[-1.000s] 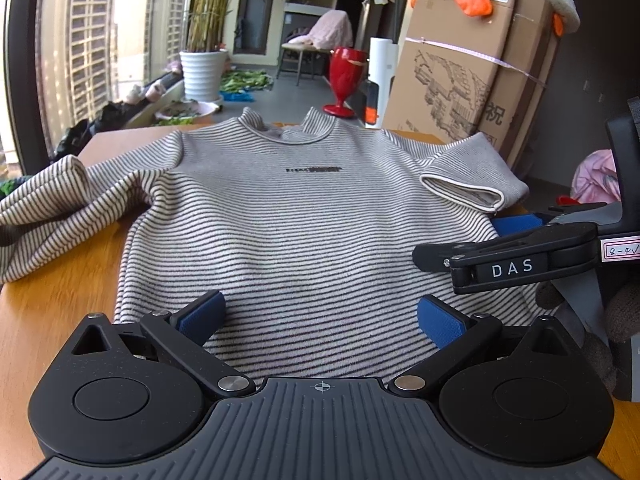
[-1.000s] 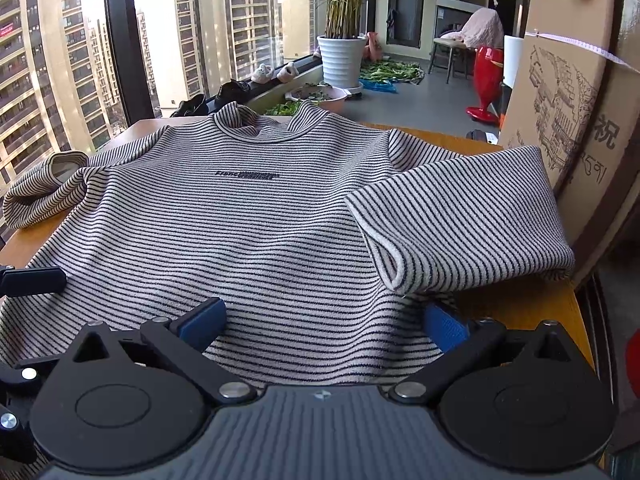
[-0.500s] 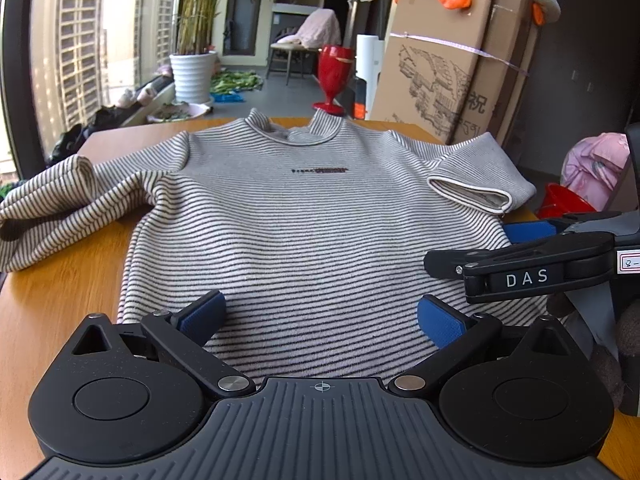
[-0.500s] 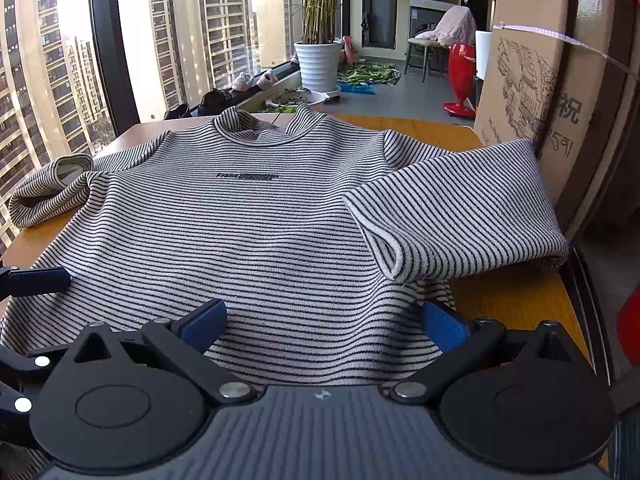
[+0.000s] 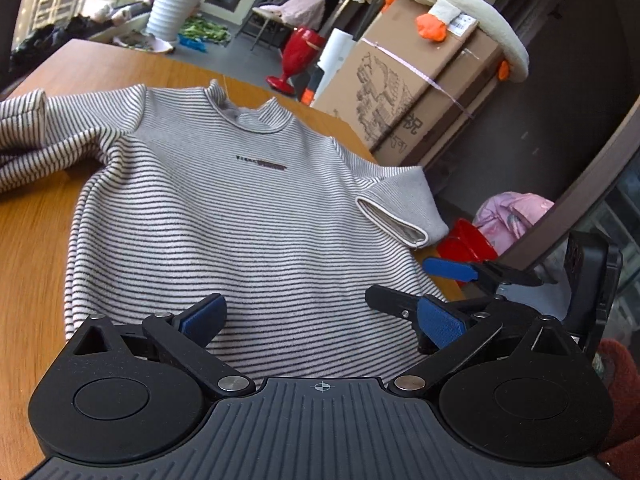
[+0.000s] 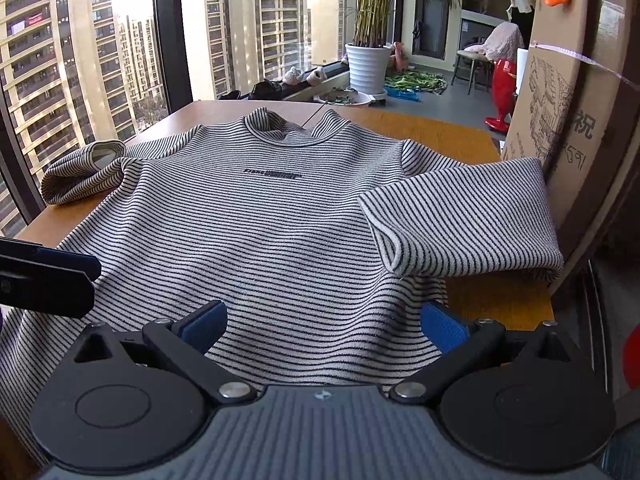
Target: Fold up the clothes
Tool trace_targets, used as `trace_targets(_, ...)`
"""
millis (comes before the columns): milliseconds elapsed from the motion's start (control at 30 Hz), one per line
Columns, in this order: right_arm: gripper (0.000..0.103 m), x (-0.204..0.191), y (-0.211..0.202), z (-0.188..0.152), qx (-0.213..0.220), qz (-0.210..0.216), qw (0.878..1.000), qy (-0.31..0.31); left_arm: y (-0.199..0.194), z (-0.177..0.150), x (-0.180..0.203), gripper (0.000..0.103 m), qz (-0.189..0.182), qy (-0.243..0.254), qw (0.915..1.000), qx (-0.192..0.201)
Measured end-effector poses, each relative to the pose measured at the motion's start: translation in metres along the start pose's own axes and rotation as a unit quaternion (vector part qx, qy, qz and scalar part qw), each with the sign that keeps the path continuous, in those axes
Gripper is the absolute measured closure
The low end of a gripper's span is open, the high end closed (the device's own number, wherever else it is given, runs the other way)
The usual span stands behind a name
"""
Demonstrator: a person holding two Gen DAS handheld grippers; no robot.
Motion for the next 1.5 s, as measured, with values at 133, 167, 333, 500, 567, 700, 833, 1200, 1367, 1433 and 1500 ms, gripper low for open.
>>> trace_targets(133,0.0,0.025,-0.004,0.021,0.061,-0.117,0.987,-0.087,0.0,0.007,0.014,0.0,0.022,0.025,0.9994,-0.004)
trace_targets(167,0.0,0.028,0.004,0.021,0.056,-0.128,0.985,-0.104,0.002,0.005,0.019,0.0,0.01,0.019,0.9997,-0.013)
trace_targets(333,0.023,0.023,0.039,0.021,0.044,-0.165,0.964,-0.204,0.007,-0.009,0.049,0.0,-0.046,0.025,0.9979,-0.038)
trace_targets(500,0.088,0.02,0.041,0.055,0.034,-0.159,0.966,-0.2,-0.001,-0.013,0.052,0.0,-0.052,0.03,0.9978,-0.026)
trace_targets(567,0.091,0.036,0.034,0.084,0.045,-0.177,0.97,-0.159,-0.006,-0.01,0.049,0.0,-0.053,0.029,0.998,-0.016)
trace_targets(700,0.092,0.081,0.011,0.14,0.072,-0.199,0.976,-0.052,-0.015,-0.008,0.047,0.0,-0.06,0.028,0.9978,-0.004)
trace_targets(833,0.092,0.104,-0.012,0.175,0.103,-0.191,0.976,0.023,-0.02,-0.008,0.045,0.0,-0.064,0.026,0.9976,0.005)
trace_targets(1200,0.093,0.071,-0.035,0.236,0.134,-0.104,0.983,0.073,-0.027,-0.003,0.04,0.0,-0.062,0.029,0.9974,0.021)
trace_targets(1367,0.093,0.036,-0.031,0.246,0.134,-0.077,0.987,0.048,-0.029,-0.003,0.036,0.0,-0.064,0.023,0.9974,0.023)
trace_targets(1433,0.093,0.022,-0.029,0.247,0.132,-0.07,0.988,0.037,-0.029,-0.002,0.033,0.0,-0.064,0.018,0.9975,0.024)
trace_targets(1500,0.093,0.01,-0.025,0.249,0.129,-0.062,0.989,0.028,-0.029,-0.002,0.03,0.0,-0.065,0.014,0.9975,0.025)
Point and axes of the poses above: each gripper's, at about its wrist camera, not at the fingertips, and y roughly the way its jaws point, x to its right, z to its top, the point moved 10 cm from there along y, roughly the way its jaws point, and after that the axes turned 7 degrees about -z, right-handed, at the moved point
